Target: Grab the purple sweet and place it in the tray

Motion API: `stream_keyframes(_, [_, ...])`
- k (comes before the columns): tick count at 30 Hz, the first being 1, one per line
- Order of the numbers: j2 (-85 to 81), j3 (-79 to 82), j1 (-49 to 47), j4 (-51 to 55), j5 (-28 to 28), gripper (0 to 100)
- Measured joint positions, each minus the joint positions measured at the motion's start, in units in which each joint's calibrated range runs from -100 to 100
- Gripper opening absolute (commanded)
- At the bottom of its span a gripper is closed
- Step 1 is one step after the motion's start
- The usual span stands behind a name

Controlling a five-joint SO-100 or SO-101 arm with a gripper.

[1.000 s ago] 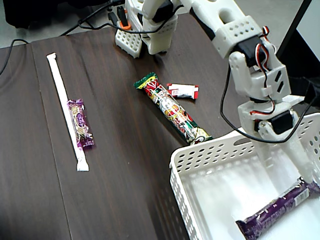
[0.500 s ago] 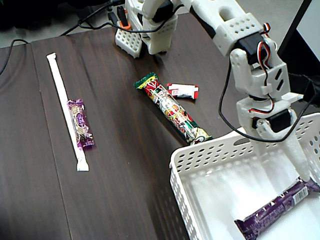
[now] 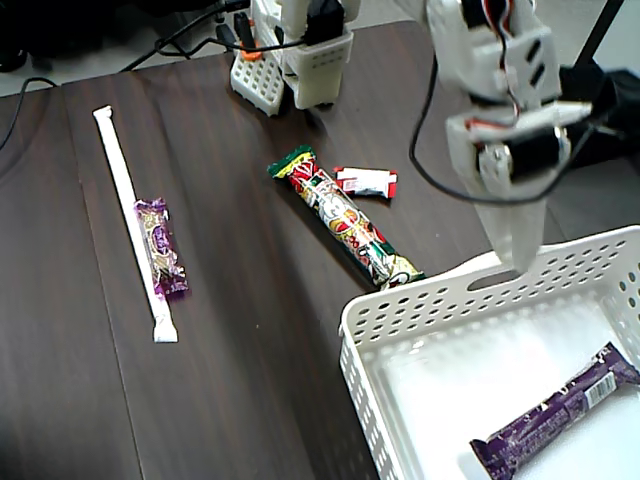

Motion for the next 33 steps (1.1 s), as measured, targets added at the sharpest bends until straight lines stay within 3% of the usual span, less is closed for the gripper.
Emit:
stream_keyframes(9, [-21.3,20.8,3.1,0.3,0.0,1])
stream_keyframes(22, [-70.8,77.1,3.7,-14.8,2.9,1])
stream_keyframes(26, [-84.8,87.0,4.0,-14.6,2.2,1])
stream_keyframes(33, [-99.0,91.5,2.6,-2.9,2.1,1])
